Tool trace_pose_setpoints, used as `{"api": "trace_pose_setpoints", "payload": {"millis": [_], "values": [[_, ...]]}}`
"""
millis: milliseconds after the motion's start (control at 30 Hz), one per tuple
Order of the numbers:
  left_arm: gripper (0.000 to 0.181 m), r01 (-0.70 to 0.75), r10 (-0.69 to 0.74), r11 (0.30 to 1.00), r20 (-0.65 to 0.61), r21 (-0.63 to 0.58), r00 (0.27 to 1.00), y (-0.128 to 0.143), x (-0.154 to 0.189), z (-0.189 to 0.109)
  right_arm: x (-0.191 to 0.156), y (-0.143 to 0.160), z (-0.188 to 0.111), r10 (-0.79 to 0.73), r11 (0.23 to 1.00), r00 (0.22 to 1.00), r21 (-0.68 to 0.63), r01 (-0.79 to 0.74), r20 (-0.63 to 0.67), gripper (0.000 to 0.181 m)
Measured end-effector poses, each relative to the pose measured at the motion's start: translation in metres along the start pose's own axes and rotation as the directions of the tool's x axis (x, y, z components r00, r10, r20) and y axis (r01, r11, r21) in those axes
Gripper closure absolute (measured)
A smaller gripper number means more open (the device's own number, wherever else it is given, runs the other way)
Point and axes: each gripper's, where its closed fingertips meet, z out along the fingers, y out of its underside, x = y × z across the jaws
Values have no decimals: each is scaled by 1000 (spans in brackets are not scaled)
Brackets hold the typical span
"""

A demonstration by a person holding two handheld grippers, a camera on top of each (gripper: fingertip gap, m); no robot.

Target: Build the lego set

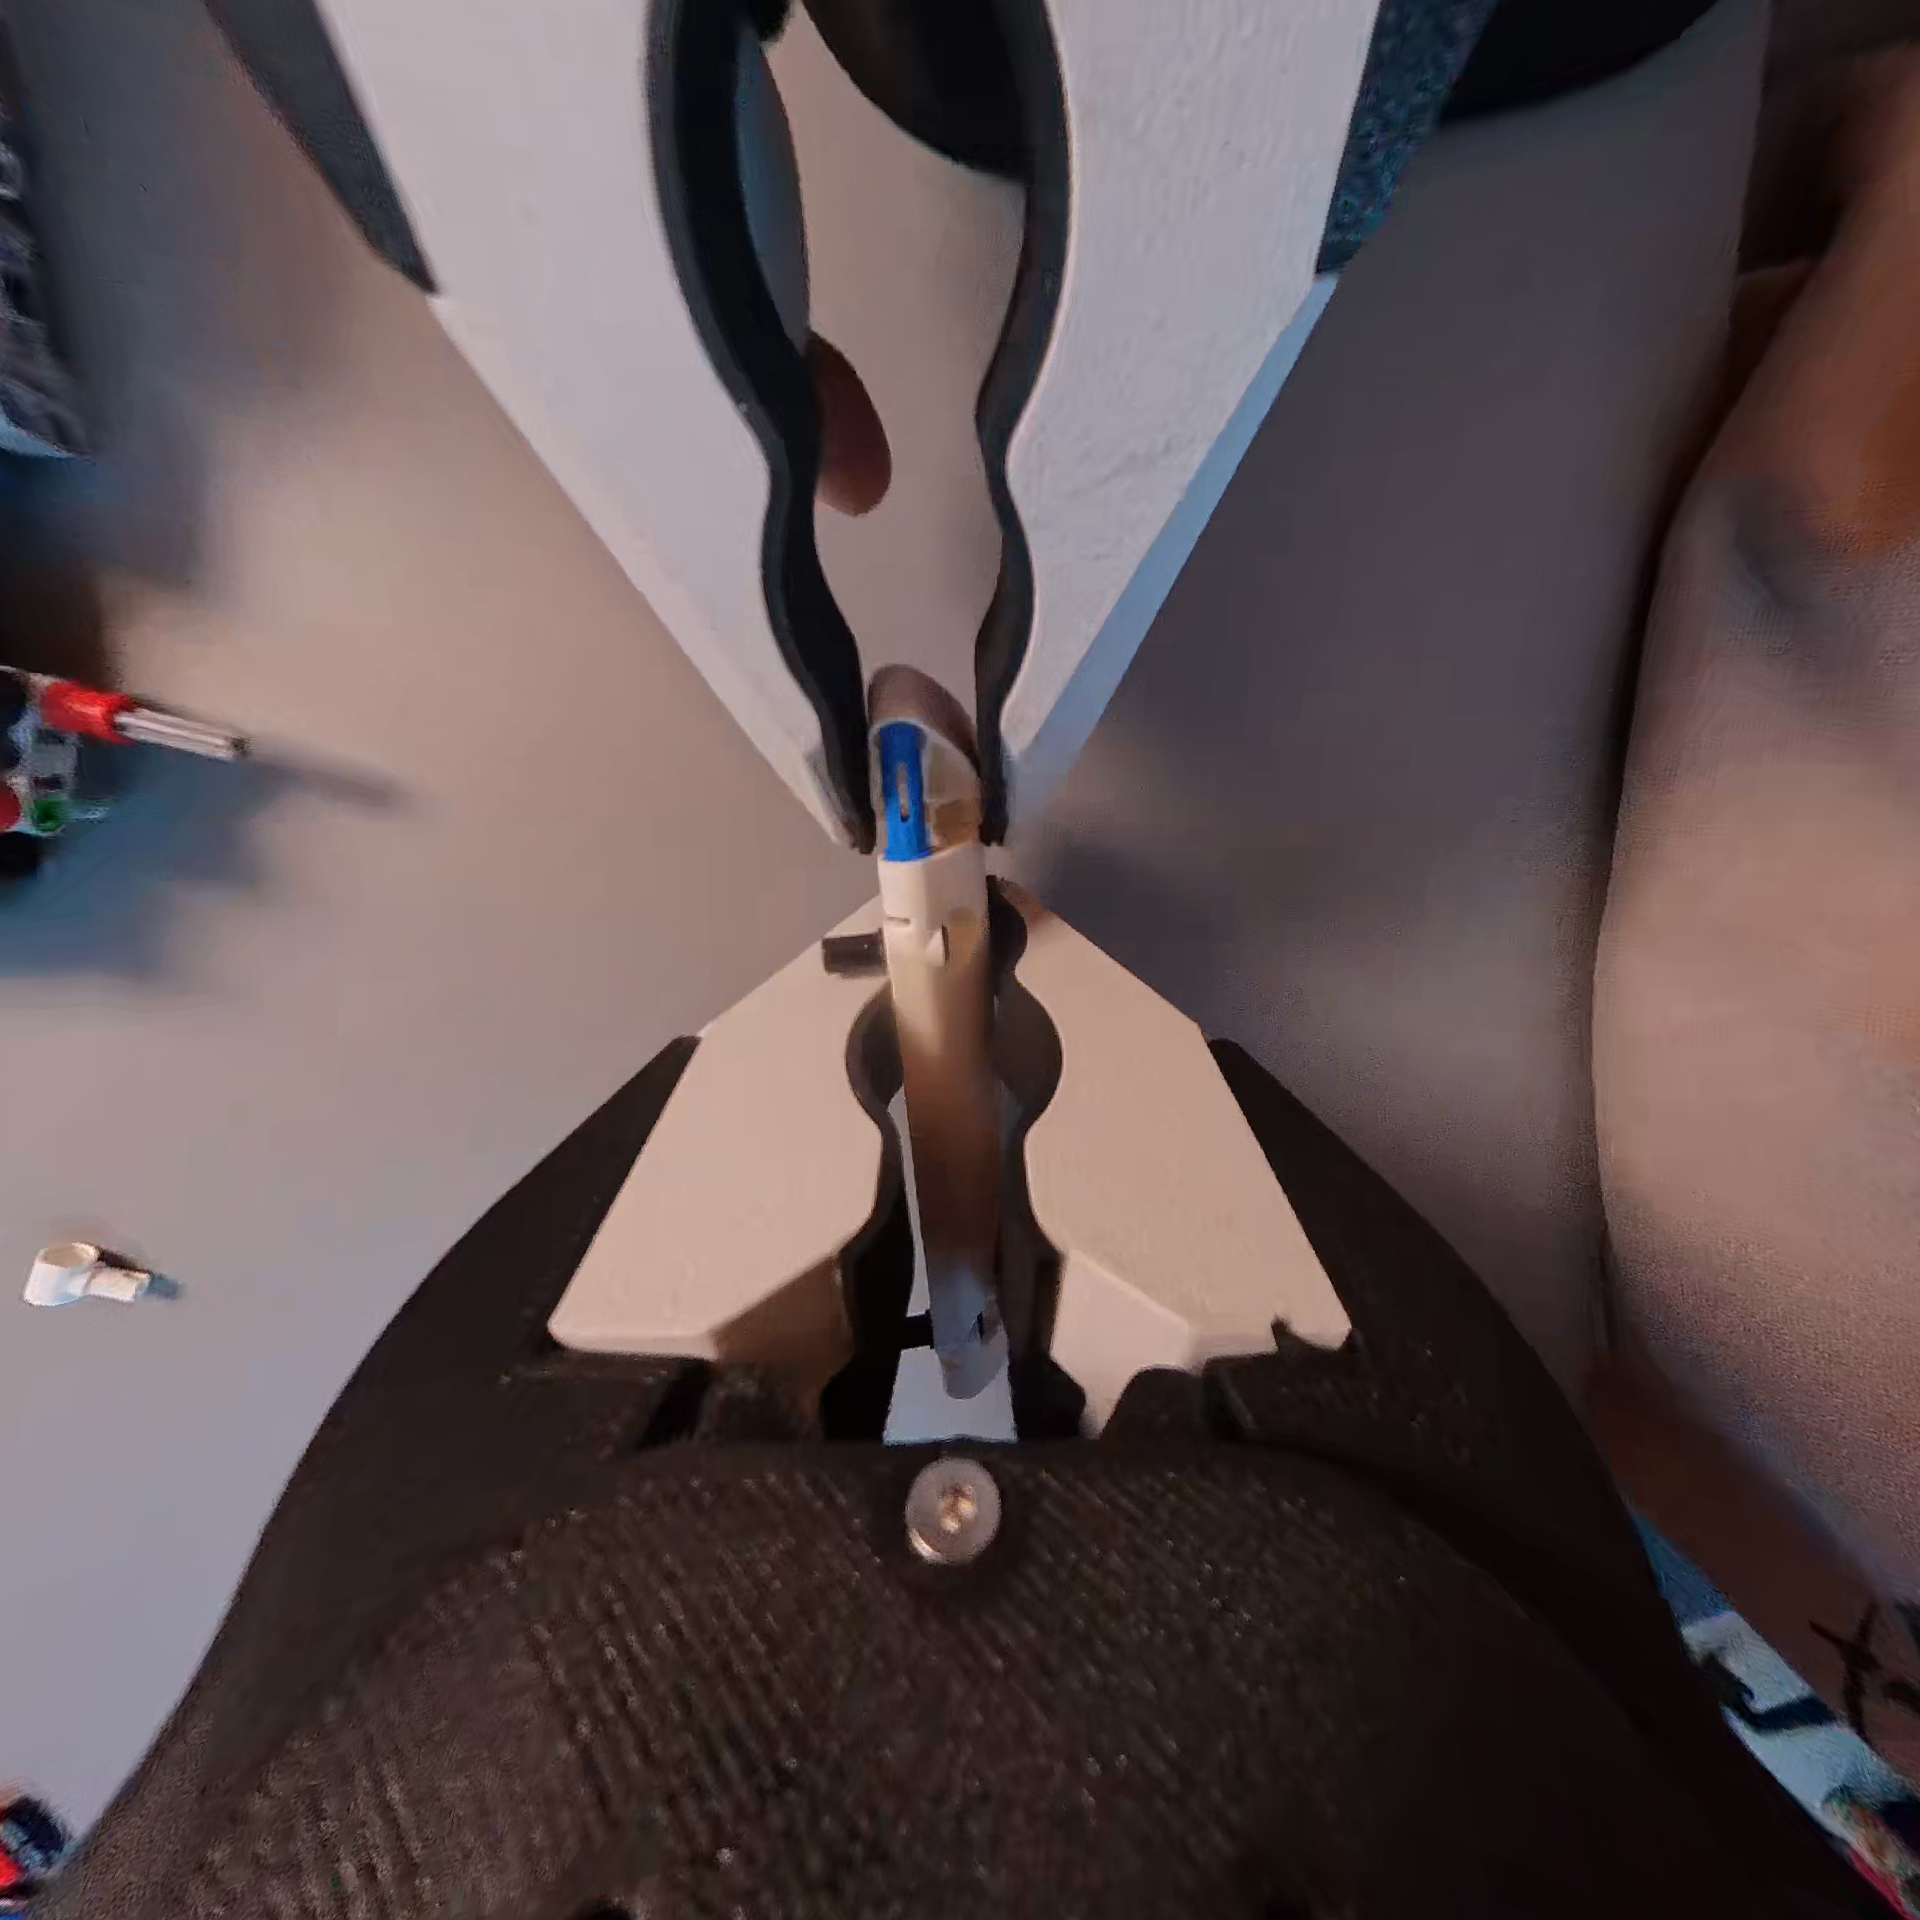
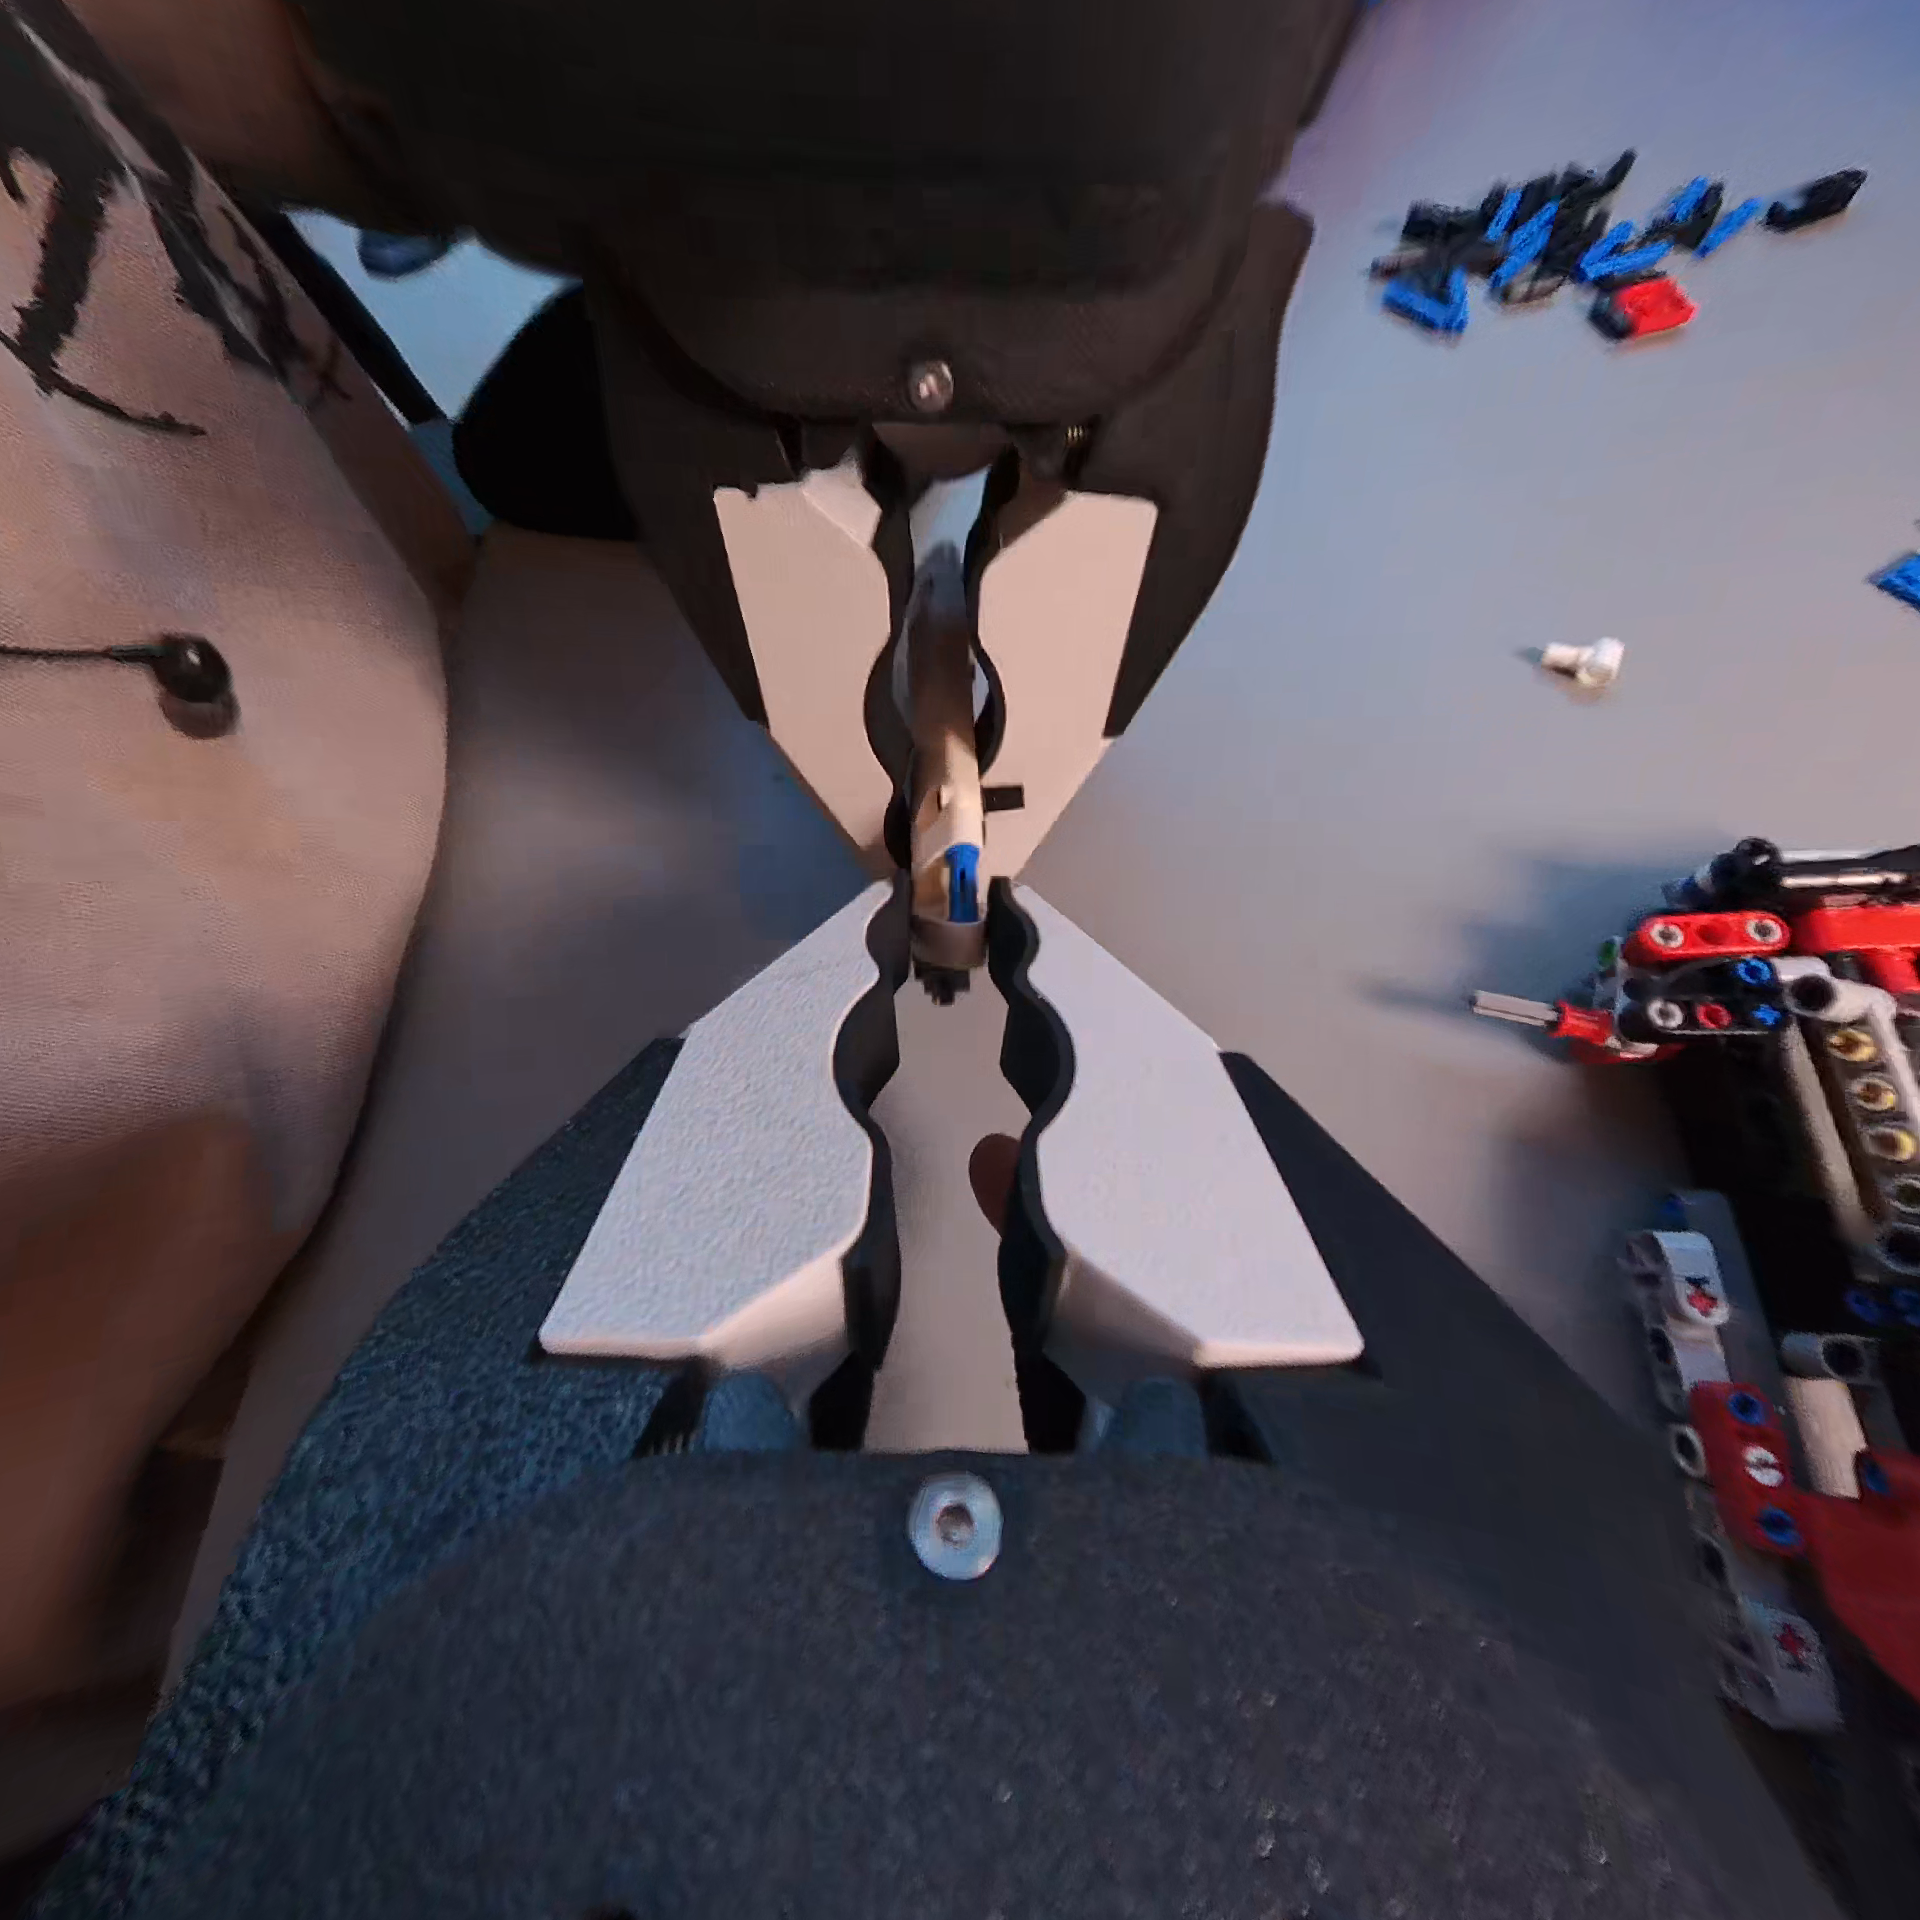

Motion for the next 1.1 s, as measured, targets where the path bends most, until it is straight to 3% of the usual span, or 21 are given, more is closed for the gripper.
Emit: {"api": "trace_pose_setpoints", "payload": {"millis": [100, 367, 533, 667, 900, 1100], "values": [[176, 7, -3, 998, 69, -57, 998, 4, -14, 1, 14, 5, 1, 35, 999, 997, -19, -36, -70, 169], [175, -7, 14, 993, 59, -121, 998, 11, -14, 2, 15, 8, 4, -8, 1000, 993, -30, 5, -117, 169], [175, -29, 45, 969, 61, -247, 997, 22, -14, -2, 14, 7, 11, -51, 998, 988, -52, 44, -145, 170], [175, -38, 65, 949, 76, -313, 995, 28, -19, -5, 19, 5, 15, -29, 1000, 982, 7, 31, -186, 171], [175, 18, -10, 981, 40, -191, 999, 24, -18, -4, 23, 1, 10, -27, 998, 973, 46, 39, -227, 169], [175, 44, -34, 987, 69, -153, 997, 35, -20, -9, 30, 8, 13, -45, 999, 964, -12, 43, -262, 168]]}}
